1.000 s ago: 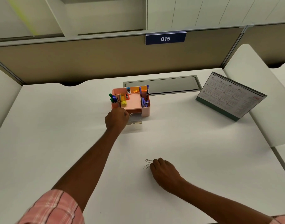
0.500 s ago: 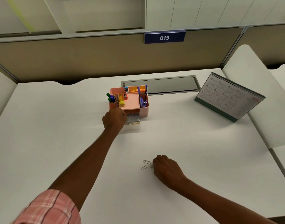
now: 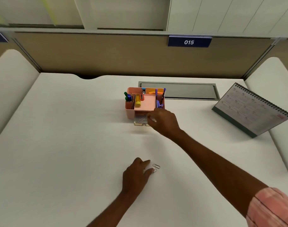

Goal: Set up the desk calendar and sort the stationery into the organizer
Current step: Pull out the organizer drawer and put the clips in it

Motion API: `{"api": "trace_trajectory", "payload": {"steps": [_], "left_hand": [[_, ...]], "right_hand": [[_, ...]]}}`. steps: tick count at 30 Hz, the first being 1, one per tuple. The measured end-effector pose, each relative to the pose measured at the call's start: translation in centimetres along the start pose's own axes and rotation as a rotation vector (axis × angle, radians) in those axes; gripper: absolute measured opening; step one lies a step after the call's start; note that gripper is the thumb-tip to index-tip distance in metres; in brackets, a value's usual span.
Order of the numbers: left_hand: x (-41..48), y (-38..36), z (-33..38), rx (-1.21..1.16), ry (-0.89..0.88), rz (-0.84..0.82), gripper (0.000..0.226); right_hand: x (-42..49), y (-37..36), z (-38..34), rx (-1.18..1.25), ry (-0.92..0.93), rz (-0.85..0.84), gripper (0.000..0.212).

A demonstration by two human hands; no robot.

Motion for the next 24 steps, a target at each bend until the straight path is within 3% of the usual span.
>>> {"api": "trace_trajectory", "payload": {"steps": [3, 6, 8, 12, 19, 24], "left_hand": [[-0.9, -1.0, 0.0, 0.064, -0.041, -0.023, 0.043], [-1.0, -1.4, 0.0, 0.075, -0.105, 0.033, 0.026], [-1.0, -1.5, 0.1, 0.095, -0.141, 0.064, 0.016], [-0.7, -1.5, 0.1, 0.172, -0.190, 0.040, 0.018], [0.4, -1.5, 1.1, 0.407, -0.307, -0.102, 0.030], [1.2, -1.3, 1.7, 0.455, -0.388, -0.154, 0.031]], "right_hand": [[2.7, -1.3, -0.9, -0.199, 0.140, 0.042, 0.016], [4.1, -2.4, -0.7, -0.305, 0.214, 0.060, 0.009], [4.5, -3.1, -0.6, -0.370, 0.230, 0.049, 0.010], [4.8, -3.8, -0.7, -0.449, 0.205, 0.008, 0.012], [4.9, -4.2, -0.6, -0.424, 0.207, 0.045, 0.011], [3.5, -2.3, -0.8, -0.268, 0.196, 0.188, 0.010]]}}
Point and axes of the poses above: each hand's wrist, its own x-axis towards the middle knuckle, its own y-axis out of the back of the hand, z = x × y, the point moved 4 cm from there along x, towards the middle knuckle, and after that the axes turned 10 degrees about -y, right-handed, at the moved point
